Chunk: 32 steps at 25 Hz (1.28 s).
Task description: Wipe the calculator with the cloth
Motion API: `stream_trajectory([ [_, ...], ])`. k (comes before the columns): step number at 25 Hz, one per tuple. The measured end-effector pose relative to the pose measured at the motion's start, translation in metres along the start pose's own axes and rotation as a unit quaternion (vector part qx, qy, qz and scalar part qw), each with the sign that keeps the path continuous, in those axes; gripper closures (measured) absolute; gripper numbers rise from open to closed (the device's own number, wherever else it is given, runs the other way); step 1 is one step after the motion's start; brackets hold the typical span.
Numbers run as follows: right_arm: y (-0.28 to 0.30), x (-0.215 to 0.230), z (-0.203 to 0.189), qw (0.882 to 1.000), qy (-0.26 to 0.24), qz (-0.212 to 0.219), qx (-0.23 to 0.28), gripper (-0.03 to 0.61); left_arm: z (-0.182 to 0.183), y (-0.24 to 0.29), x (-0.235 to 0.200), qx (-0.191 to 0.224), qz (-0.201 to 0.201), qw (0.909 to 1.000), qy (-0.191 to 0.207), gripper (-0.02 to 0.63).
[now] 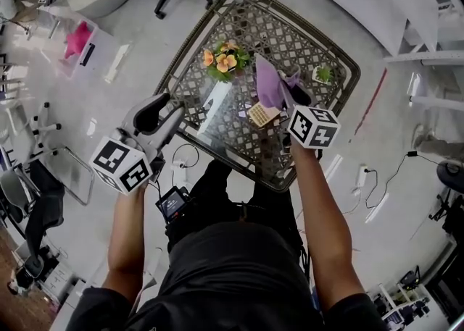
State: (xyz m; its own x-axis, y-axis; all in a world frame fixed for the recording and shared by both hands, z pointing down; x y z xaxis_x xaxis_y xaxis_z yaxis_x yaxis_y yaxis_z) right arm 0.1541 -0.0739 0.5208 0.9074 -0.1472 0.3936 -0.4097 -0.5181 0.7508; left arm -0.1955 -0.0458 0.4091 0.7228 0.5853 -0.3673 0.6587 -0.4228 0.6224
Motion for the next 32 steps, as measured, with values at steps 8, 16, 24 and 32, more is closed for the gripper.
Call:
stream_trajectory([
  [8,0.014,0.005,-0.027,0.999,0.029,-0.002,-0.014,0.505,-0.004,0.001,-0.001,-0.002,0.003,1.0000,-0.003,0.385],
  [16,0.031,0.009,-0.051,0.997,-0.006,-0.033,-0.068,0.505,-0.015,0.005,-0.001,-0.009,0.002,0.9999,-0.011,0.385],
  [24,0.045,0.005,-0.073,0.992,-0.033,-0.035,-0.113,0.505,-0.021,0.010,-0.004,-0.012,0.000,0.9999,-0.012,0.385],
  [32,0.061,0.013,-0.089,0.987,-0.046,-0.037,-0.151,0.503,-0.020,0.020,-0.006,-0.023,-0.006,0.9996,-0.013,0.385],
])
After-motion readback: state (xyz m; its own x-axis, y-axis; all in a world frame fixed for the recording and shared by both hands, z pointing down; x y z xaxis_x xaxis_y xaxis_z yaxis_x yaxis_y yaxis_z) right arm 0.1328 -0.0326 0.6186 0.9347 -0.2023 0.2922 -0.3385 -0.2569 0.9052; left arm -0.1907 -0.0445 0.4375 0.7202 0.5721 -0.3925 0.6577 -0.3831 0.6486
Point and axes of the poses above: the fingertips, and each gripper's own axes: y forward along the fingers, x to its right, z out of its top, the point moved 8 cm from there along -y, backward along the fingers, and after that the axes turned 15 degrees about -x, right-handed, at the moved point
